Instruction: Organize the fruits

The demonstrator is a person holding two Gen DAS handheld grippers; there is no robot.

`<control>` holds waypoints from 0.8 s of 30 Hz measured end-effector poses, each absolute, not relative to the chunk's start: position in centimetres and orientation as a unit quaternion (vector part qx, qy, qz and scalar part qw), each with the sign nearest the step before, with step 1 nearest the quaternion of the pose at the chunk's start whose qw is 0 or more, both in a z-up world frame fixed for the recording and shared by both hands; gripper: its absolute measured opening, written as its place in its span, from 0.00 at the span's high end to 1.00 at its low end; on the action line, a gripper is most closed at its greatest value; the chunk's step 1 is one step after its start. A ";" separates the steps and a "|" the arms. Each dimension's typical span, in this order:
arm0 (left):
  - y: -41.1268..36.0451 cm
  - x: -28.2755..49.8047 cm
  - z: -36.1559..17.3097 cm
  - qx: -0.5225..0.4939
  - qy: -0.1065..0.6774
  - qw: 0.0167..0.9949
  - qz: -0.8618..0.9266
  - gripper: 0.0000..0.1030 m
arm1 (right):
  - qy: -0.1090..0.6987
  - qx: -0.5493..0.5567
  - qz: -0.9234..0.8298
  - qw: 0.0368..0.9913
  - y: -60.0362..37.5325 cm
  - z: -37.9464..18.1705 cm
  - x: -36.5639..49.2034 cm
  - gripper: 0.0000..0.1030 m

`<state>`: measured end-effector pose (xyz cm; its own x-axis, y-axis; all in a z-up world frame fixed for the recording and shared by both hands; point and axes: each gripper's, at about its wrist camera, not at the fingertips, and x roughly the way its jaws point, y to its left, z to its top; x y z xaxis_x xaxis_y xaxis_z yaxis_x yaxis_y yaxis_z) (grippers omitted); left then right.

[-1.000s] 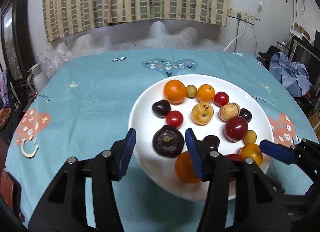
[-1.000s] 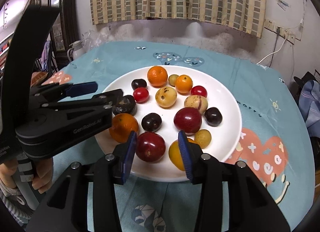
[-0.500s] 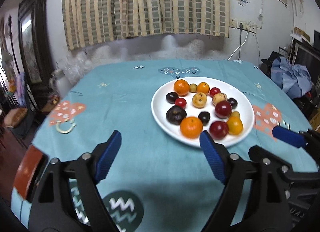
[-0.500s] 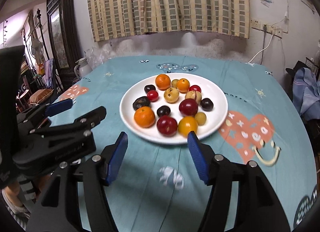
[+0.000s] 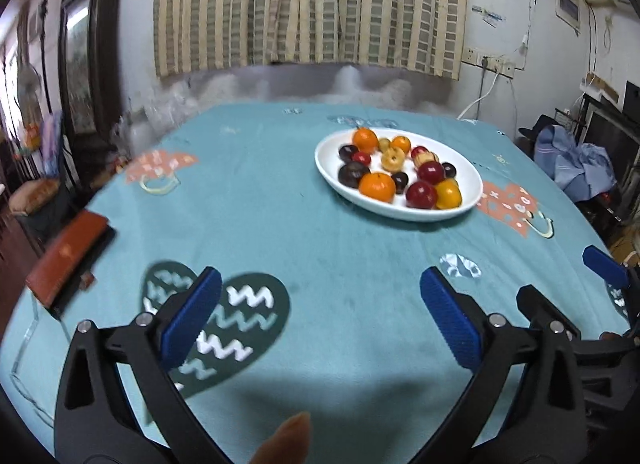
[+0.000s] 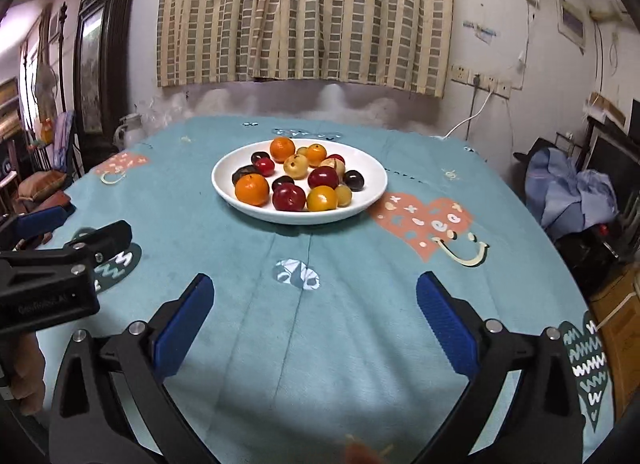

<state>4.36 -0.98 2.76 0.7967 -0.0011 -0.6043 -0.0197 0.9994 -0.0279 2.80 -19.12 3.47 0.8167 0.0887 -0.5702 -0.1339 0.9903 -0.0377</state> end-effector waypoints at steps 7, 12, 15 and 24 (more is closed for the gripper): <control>-2.3 5.3 1.6 0.024 0.330 0.944 -0.006 0.02 | 0.348 -0.062 0.034 0.935 -18.3 1.7 3.6 0.01; -3.4 4.8 1.4 0.040 0.325 0.945 -0.018 0.02 | 0.397 -0.028 0.044 0.917 -18.9 0.6 4.6 0.01; -3.6 4.5 1.6 0.035 0.322 0.946 -0.021 0.02 | 0.401 -0.019 0.044 0.915 -19.1 0.4 4.7 0.01; -3.4 4.0 2.1 0.029 0.306 0.951 -0.016 0.02 | 0.368 -0.029 0.043 0.929 -18.6 1.4 3.9 0.01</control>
